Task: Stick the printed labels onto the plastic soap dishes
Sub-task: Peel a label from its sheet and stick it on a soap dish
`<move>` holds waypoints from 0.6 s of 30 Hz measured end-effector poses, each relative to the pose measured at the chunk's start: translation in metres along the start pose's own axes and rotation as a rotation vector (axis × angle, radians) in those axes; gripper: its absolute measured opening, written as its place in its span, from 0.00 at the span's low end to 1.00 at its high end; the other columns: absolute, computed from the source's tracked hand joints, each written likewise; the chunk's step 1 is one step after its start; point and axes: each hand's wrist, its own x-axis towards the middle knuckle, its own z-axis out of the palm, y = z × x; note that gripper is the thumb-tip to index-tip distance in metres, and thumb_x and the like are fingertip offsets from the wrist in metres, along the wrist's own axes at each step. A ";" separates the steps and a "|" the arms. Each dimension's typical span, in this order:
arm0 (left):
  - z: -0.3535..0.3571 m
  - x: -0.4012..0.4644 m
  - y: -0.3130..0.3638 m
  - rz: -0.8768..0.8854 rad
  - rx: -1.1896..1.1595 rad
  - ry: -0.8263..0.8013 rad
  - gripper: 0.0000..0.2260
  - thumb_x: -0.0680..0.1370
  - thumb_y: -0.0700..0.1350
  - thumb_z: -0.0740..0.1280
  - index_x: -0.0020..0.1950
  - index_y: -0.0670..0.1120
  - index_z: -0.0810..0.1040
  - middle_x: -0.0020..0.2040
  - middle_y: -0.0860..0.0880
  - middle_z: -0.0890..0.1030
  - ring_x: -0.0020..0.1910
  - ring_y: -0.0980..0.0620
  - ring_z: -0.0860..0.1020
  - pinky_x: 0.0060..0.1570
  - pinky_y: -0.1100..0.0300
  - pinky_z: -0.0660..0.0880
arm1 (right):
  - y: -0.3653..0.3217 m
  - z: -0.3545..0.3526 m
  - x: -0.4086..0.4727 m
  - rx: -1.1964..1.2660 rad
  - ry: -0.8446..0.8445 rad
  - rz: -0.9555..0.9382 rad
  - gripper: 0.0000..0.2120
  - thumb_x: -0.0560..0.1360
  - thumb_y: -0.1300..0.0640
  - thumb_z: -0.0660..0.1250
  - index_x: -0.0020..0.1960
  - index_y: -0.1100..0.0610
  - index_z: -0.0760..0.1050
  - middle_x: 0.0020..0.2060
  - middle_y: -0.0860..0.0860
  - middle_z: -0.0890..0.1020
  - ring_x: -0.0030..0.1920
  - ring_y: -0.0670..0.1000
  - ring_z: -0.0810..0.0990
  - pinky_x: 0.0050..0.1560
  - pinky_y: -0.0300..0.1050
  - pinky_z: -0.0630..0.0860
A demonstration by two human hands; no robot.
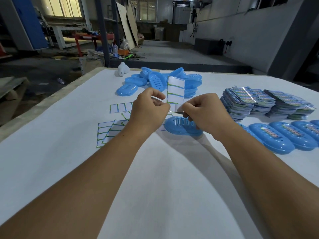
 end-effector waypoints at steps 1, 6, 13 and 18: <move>-0.001 0.001 0.000 -0.028 0.000 -0.008 0.07 0.72 0.43 0.69 0.45 0.54 0.75 0.39 0.52 0.82 0.39 0.53 0.79 0.42 0.55 0.77 | 0.001 -0.001 0.001 -0.001 0.000 0.010 0.12 0.72 0.55 0.68 0.34 0.58 0.84 0.28 0.53 0.83 0.26 0.47 0.71 0.32 0.46 0.73; -0.006 0.007 -0.001 -0.161 0.027 0.000 0.06 0.72 0.41 0.62 0.43 0.53 0.72 0.43 0.51 0.80 0.45 0.47 0.80 0.46 0.50 0.79 | 0.006 -0.004 0.005 -0.006 0.006 0.072 0.12 0.72 0.57 0.67 0.35 0.63 0.83 0.25 0.46 0.82 0.25 0.46 0.71 0.32 0.46 0.73; -0.021 0.011 -0.010 -0.165 0.375 -0.002 0.08 0.73 0.42 0.58 0.47 0.52 0.73 0.45 0.52 0.79 0.46 0.47 0.78 0.41 0.53 0.74 | 0.007 -0.007 0.004 -0.040 0.015 0.107 0.14 0.71 0.56 0.65 0.30 0.60 0.82 0.22 0.48 0.80 0.20 0.45 0.69 0.30 0.45 0.73; -0.031 0.014 -0.017 -0.127 0.934 -0.068 0.10 0.78 0.49 0.60 0.56 0.49 0.77 0.49 0.48 0.78 0.49 0.46 0.73 0.45 0.54 0.68 | 0.001 -0.007 0.002 -0.030 0.009 0.123 0.12 0.69 0.52 0.65 0.32 0.53 0.84 0.30 0.55 0.84 0.26 0.49 0.73 0.32 0.46 0.76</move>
